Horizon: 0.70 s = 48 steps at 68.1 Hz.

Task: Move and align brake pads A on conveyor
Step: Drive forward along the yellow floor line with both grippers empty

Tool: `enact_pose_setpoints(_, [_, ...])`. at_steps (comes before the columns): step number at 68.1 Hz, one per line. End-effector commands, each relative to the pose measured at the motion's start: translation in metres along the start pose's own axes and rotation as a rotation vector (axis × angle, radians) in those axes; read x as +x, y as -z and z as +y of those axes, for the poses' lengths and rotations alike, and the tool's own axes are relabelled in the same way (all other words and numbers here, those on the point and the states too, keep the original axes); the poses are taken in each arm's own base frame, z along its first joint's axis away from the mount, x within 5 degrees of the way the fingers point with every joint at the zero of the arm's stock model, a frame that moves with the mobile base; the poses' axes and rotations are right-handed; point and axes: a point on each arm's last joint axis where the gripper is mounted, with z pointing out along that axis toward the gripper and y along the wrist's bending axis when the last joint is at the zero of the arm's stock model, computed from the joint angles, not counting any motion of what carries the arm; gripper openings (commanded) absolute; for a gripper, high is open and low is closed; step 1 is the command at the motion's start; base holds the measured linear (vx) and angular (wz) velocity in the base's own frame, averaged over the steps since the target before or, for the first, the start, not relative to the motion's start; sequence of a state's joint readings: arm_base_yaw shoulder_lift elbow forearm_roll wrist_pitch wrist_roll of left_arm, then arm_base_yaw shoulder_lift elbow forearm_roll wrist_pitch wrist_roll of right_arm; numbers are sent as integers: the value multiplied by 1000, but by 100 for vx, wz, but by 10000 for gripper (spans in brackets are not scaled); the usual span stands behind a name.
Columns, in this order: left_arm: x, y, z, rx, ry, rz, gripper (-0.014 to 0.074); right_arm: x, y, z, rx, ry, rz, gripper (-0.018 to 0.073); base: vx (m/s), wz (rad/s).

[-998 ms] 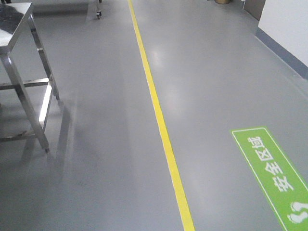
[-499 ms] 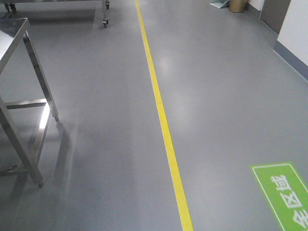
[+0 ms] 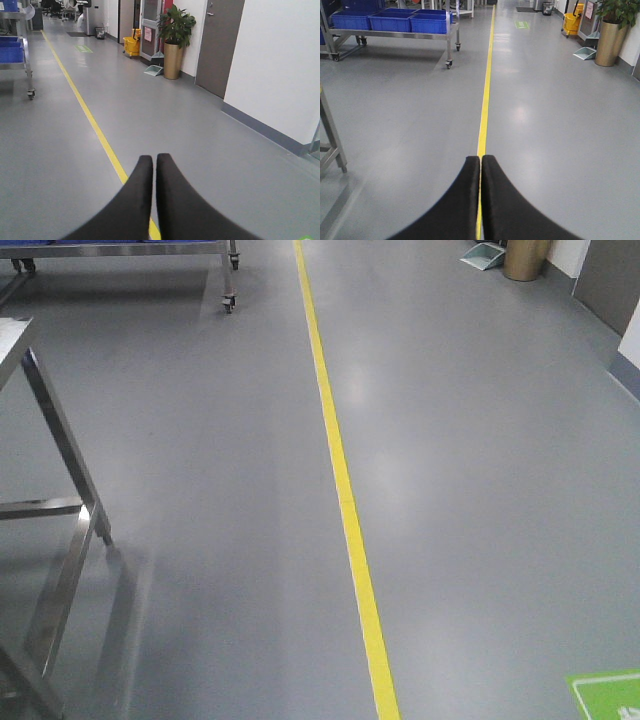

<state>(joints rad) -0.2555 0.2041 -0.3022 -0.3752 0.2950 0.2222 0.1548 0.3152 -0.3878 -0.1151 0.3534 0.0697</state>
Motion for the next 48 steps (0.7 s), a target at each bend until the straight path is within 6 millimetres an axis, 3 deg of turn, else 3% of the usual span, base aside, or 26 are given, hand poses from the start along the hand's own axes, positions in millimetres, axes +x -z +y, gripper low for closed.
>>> enact_pose_setpoints(1, [-14, 2, 0, -6, 5, -86, -7, -15, 2, -1, 4, 12, -95, -3, 54, 0])
enact_pose_setpoints(48, [-14, 2, 0, -6, 5, -86, -7, -15, 2, -1, 4, 12, -95, -3, 53, 1])
